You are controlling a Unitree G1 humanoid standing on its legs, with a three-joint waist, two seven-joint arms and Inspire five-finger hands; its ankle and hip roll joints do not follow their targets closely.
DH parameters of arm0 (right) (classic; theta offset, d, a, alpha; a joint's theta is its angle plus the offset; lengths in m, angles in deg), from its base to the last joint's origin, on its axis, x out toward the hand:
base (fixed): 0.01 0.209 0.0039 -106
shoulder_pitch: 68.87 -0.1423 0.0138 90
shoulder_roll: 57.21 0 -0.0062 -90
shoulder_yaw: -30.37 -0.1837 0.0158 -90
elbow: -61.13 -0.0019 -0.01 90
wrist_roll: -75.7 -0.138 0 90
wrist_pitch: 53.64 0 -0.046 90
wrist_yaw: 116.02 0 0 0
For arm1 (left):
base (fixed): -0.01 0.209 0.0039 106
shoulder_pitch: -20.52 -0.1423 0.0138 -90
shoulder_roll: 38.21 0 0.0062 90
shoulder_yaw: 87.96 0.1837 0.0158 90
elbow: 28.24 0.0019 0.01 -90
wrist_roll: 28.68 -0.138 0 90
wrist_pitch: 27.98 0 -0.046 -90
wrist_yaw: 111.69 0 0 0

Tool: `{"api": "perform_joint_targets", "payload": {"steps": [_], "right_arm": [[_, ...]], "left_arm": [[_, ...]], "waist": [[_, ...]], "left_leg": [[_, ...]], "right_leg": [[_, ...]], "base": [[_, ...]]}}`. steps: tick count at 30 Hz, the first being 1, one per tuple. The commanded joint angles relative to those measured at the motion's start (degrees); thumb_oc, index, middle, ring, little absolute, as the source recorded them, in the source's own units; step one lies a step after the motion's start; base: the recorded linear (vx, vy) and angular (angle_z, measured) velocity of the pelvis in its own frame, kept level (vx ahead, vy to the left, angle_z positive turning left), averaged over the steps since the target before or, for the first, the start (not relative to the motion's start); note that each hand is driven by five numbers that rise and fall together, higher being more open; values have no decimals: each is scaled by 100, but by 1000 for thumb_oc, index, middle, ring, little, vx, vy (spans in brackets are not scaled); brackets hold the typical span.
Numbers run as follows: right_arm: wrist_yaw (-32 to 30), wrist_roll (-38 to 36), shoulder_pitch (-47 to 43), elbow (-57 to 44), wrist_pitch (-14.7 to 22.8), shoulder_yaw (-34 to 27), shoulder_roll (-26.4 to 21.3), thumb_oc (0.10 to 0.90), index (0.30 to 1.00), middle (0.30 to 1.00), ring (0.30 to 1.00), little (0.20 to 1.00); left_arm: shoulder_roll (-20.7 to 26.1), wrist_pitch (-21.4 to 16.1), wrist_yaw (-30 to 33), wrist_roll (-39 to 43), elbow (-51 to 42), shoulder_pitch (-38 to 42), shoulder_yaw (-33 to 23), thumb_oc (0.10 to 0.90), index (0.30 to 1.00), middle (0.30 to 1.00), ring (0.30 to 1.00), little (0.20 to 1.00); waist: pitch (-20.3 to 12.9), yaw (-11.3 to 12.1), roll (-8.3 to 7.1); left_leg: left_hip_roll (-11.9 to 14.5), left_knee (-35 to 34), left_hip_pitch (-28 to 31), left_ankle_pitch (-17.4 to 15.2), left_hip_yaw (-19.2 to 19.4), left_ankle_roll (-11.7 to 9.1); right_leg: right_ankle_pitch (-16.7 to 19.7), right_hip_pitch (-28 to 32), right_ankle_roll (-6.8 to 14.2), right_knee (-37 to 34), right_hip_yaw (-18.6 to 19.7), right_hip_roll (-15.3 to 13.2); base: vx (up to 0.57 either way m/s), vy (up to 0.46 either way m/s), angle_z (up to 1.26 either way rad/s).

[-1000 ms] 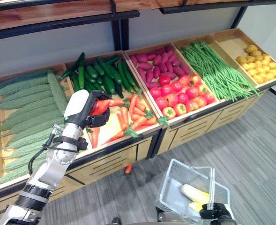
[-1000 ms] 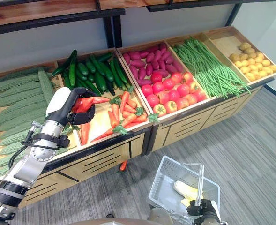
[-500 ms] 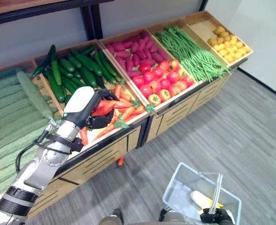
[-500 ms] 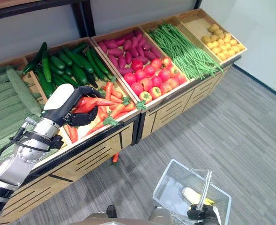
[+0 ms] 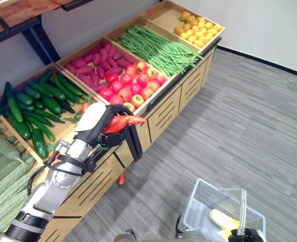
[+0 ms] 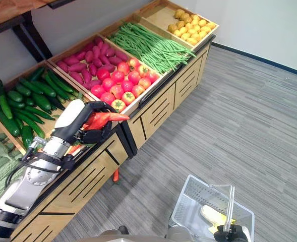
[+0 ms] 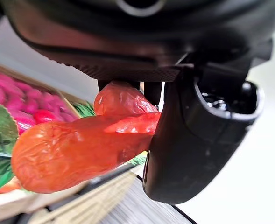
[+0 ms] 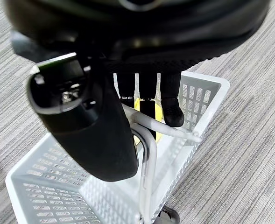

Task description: Get the vegetables into the basket

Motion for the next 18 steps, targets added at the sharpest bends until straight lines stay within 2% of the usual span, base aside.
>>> {"api": "perform_joint_targets", "payload": {"steps": [1, 5, 7, 9, 13, 18], "right_arm": [[-374, -249, -492, -175, 323, -31, -499, 400, 300, 300, 300, 300], [-353, -225, -544, -259, 397, 127, -467, 400, 300, 300, 300, 300], [-321, -207, -541, -309, 407, 203, -435, 400, 300, 300, 300, 300], [-280, -229, -488, -338, 411, 194, -397, 400, 300, 300, 300, 300], [-228, -215, -403, -399, 383, 209, -319, 400, 300, 300, 300, 300], [-230, -73, -506, -428, 307, 262, -254, 400, 300, 300, 300, 300]], "left_arm": [[87, -410, 534, 144, -519, 798, -338, 400, 300, 300, 300, 300], [128, -446, 660, 166, -589, 717, -442, 400, 300, 300, 300, 300], [182, -467, 682, 207, -661, 647, -505, 400, 300, 300, 300, 300], [246, -511, 615, 299, -727, 672, -467, 400, 300, 300, 300, 300], [455, -573, 453, 369, -836, 768, -262, 400, 300, 300, 300, 300], [696, -657, 379, 443, -911, 681, -296, 400, 300, 300, 300, 300]], "waist": [[27, 143, -139], [10, 233, -86], [15, 237, -63], [-33, 184, -44], [-126, 61, -124], [-168, 105, -236]], "left_leg": [[-538, -1045, -744, 265, -1812, -283], [-664, -1340, -885, 462, -2680, -307], [-746, -1333, -831, 422, -2810, -260], [-776, -1361, -724, 369, -2674, -208], [-927, -1339, -541, 189, -2445, 15], [-980, -1459, -418, 54, -1800, 203]], "right_leg": [[-562, 83, 614, 296, 357, -274], [-585, 11, 603, 372, 793, -151], [-630, 10, 593, 443, 967, -113], [-667, 43, 616, 493, 1054, -162], [-550, -41, 768, 596, 1330, -345], [-145, -493, 1065, 535, 1772, -583]], "base": [[65, -12, -71], [99, 3, -85], [72, 85, -96], [80, 170, -92], [22, 216, -36], [-66, 186, -72]]}}
